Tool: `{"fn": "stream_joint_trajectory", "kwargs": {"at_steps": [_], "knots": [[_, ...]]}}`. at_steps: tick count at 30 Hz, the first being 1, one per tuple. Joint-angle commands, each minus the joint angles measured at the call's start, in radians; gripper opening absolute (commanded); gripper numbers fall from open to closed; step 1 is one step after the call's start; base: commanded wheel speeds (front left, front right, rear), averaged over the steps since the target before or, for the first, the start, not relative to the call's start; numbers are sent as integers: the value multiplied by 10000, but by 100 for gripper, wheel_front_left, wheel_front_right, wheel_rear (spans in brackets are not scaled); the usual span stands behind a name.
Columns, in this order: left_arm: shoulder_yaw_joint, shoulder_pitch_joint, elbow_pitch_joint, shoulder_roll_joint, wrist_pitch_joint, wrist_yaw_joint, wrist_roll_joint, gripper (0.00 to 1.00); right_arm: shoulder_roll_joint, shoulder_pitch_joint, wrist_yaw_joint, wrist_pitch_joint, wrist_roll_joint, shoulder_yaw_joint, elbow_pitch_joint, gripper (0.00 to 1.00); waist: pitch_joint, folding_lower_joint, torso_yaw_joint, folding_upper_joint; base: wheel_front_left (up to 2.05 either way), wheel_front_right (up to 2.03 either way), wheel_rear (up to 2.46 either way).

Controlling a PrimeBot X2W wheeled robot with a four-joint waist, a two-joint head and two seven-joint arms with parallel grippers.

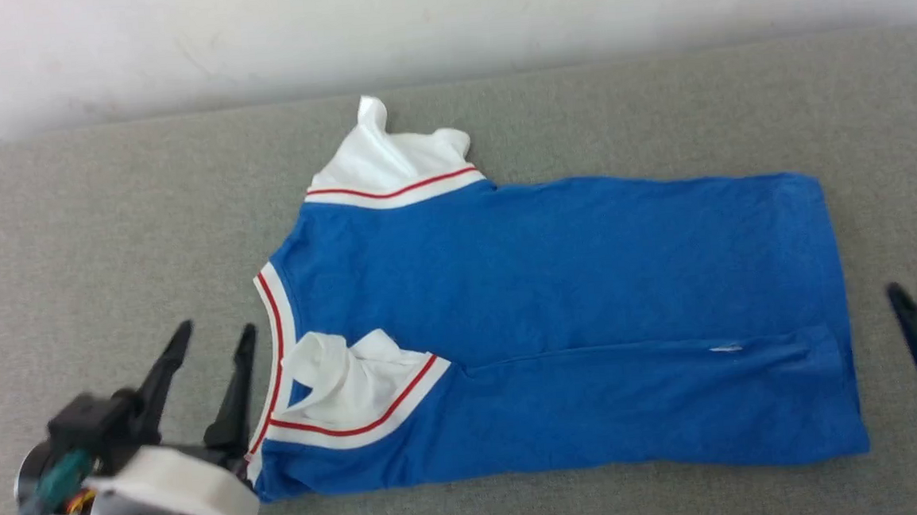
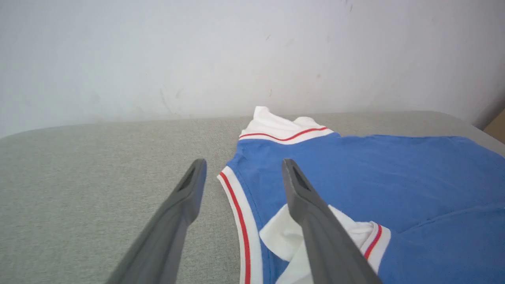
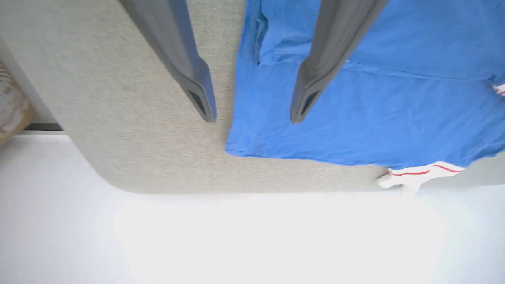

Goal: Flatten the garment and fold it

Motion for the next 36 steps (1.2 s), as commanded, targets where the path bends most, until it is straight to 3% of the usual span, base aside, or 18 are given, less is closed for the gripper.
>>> {"fn": "stream_joint_trajectory", "kwargs": {"at_steps": [1, 7, 10, 12, 15, 17, 22, 27, 32, 36], "knots": [[187, 401, -231, -91, -333, 395, 232, 100, 402, 319, -7, -380, -479, -290, -196, 100, -537, 2, 115, 0, 0, 0, 0], [983, 1949, -1564, -804, -843, 2079, 2149, 100, 2824, 1644, -7, -2407, -2914, -1307, -936, 100, -853, 2, 276, 0, 0, 0, 0], [1254, 2661, -2078, -1486, -849, 2579, 3145, 100, 3408, 2100, -7, -3155, -3496, -1238, -865, 100, -919, 2, 339, 0, 0, 0, 0], [1322, 3117, -2202, -1965, -851, 2650, 3322, 100, 3538, 2274, -7, -3464, -3705, -1167, -672, 100, -972, 2, 393, 0, 0, 0, 0], [1288, 3399, -2108, -2238, -852, 2444, 3468, 100, 3631, 2365, -7, -3635, -3941, -1105, -431, 100, -1047, 2, 482, 0, 0, 0, 0], [1107, 3316, -1824, -2098, -731, 2167, 3510, 100, 3656, 2281, -7, -3696, -4006, -1053, -361, 100, -1050, 2, 543, 0, 0, 0, 0], [336, 2271, -982, -1503, 1351, 1063, 3244, 100, 3675, 1975, -7, -3667, -4165, -934, -316, 100, -842, 2, 699, 0, 0, 0, 0], [-116, 1148, 139, -1333, 3089, 256, 2790, 100, 3676, 1722, -7, -3638, -4225, -667, -209, 100, -455, 2, 680, 0, 0, 0, 0], [-119, 778, 1019, -1176, 4624, 395, 2512, 100, 3665, 1566, -7, -3648, -4245, -605, -78, 100, -25, 2, 482, 0, 0, 0, 0], [6, 794, 941, -1309, 5183, 532, 2106, 100, 3666, 1515, -7, -3683, -4258, -683, -38, 100, 211, 2, 427, 0, 0, 0, 0]]}}
